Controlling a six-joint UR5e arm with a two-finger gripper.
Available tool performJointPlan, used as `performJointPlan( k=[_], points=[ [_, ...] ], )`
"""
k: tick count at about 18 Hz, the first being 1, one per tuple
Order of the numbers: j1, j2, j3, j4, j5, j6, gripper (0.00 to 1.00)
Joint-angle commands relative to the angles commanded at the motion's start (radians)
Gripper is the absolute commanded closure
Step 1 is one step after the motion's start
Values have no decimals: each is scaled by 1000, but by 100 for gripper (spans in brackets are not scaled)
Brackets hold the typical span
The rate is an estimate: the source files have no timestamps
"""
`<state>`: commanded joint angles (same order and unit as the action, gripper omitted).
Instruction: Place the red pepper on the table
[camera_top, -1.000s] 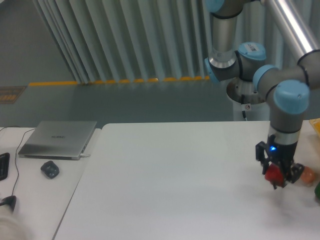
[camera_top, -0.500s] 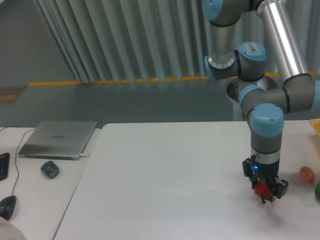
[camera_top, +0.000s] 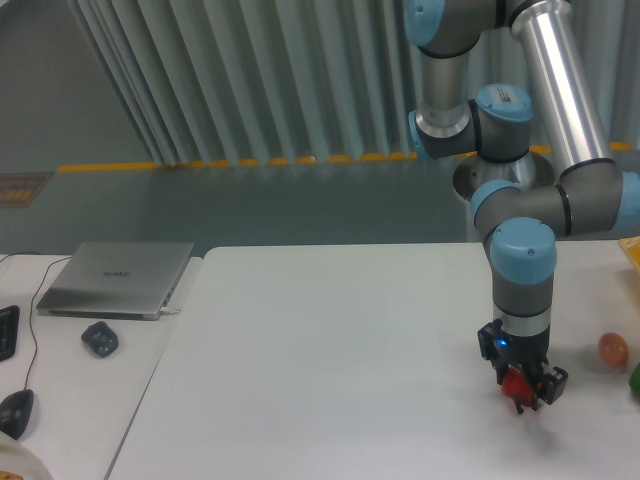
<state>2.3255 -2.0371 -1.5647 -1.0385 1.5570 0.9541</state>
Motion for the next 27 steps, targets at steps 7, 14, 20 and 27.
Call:
performJointPlan(
  k=[7,14,20,27],
  points=[
    [0,5,5,5,2,3,24],
    [-8,23,37,2,105,102,0],
    [-20,35,106,5,173,183,0],
    [87,81,94,-26,20,564,0]
  ],
)
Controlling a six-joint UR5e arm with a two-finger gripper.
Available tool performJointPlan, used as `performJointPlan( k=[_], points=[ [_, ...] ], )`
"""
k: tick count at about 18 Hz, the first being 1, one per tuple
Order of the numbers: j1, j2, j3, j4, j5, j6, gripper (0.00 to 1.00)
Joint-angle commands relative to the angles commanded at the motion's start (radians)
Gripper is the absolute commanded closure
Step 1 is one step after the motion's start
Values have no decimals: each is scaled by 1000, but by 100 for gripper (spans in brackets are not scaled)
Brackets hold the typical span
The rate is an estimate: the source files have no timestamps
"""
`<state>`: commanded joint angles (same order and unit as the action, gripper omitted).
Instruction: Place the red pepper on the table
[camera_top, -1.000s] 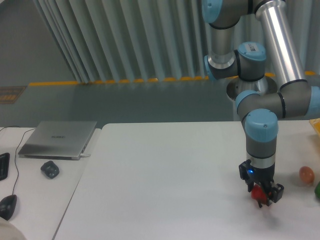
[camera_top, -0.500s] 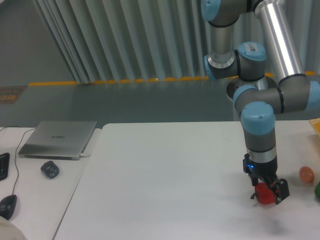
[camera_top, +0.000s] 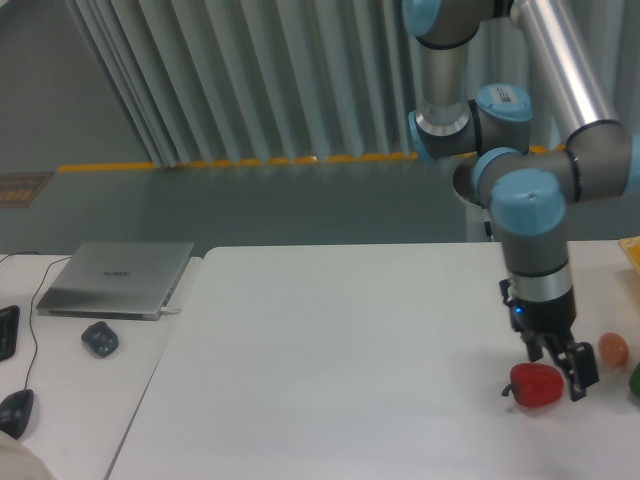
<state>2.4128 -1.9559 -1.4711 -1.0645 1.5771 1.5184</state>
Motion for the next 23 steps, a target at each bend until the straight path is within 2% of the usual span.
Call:
performJointPlan(
  k=[5,7,11,15,23],
  points=[
    [55,12,14,-75,-5,69,0],
    [92,5,49,-149,-12,115,0],
    [126,8,69,-213,-9,134,0],
    [127,6,69,-236,-5,149,0],
    [127,11,48,-233,-5,148,0]
  ],
)
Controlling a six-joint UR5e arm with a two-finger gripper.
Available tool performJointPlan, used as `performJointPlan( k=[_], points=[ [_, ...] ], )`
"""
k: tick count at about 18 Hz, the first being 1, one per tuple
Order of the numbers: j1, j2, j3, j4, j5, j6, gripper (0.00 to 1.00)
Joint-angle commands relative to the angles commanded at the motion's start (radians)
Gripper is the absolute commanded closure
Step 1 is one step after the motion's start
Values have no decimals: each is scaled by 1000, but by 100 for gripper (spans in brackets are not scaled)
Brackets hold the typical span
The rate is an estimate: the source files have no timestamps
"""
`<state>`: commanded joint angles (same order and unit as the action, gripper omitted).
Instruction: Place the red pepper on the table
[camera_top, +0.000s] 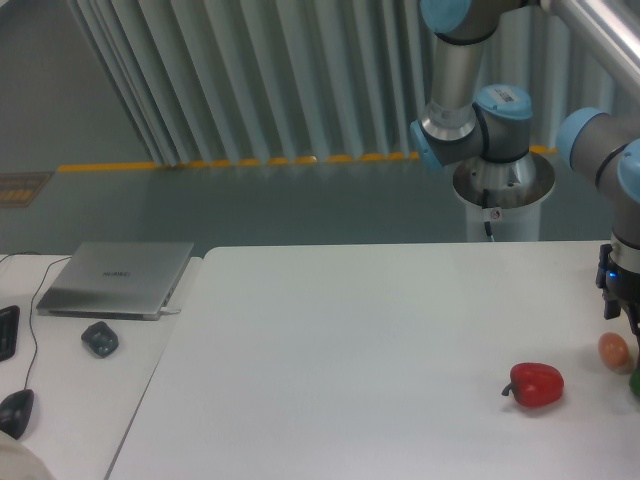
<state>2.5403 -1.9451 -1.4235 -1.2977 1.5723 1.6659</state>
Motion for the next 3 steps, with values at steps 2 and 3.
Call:
performJointPlan(
  k=[2,3],
  points=[
    [0,0,-3,0,0,0,0],
    [0,0,-2,2,-3,0,0]
  ],
)
